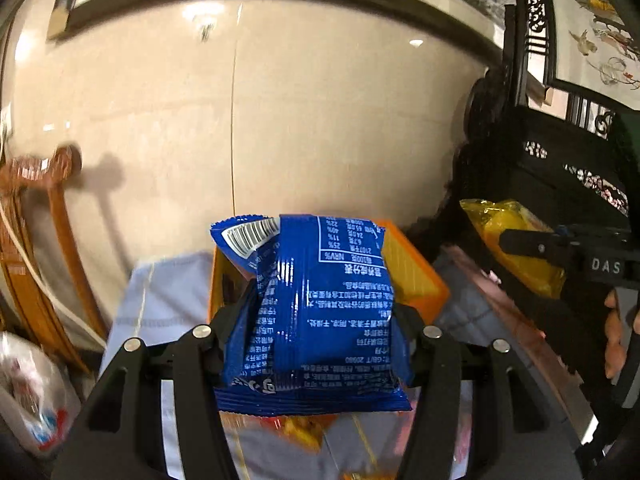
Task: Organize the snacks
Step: 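Carry the blue bag and yellow bread bag over the orange box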
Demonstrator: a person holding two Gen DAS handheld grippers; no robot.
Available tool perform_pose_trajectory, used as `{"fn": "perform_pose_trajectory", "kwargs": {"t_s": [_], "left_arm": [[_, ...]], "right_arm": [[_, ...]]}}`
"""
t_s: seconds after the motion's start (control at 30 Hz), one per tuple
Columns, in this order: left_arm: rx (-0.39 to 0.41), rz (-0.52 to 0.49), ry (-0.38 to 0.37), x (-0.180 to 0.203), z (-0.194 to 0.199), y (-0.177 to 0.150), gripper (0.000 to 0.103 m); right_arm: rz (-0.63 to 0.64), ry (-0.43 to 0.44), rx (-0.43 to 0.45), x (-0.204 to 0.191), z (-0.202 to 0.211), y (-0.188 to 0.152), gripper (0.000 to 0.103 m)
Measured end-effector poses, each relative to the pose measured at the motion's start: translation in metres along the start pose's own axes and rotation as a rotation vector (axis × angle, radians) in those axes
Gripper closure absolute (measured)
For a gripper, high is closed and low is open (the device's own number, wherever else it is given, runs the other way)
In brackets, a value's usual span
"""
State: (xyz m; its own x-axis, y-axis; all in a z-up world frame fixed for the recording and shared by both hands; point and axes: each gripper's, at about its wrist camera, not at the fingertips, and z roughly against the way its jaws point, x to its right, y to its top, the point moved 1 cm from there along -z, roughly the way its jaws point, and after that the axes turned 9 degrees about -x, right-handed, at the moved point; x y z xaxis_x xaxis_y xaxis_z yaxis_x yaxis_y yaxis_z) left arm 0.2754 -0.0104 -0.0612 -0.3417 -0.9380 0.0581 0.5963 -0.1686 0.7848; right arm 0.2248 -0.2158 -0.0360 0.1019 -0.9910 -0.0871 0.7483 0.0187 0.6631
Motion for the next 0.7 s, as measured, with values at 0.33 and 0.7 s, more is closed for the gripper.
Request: {"fn": "perform_pose_trajectory", "kwargs": {"t_s": [0.33,0.7], "left_arm": [[0.01,-0.057,0.017,0.004,-0.039,0.045,0.048],[-0.047,-0.048,-0.024,-0.004,-0.061,0.014,0.048]], "right_arm": [[0.043,-0.032,0.033,-0.001,-0.018,0.054,0.061],[-0.152,-0.044,-0.305,0.043,-0.118,-0.076,0.01]]}}
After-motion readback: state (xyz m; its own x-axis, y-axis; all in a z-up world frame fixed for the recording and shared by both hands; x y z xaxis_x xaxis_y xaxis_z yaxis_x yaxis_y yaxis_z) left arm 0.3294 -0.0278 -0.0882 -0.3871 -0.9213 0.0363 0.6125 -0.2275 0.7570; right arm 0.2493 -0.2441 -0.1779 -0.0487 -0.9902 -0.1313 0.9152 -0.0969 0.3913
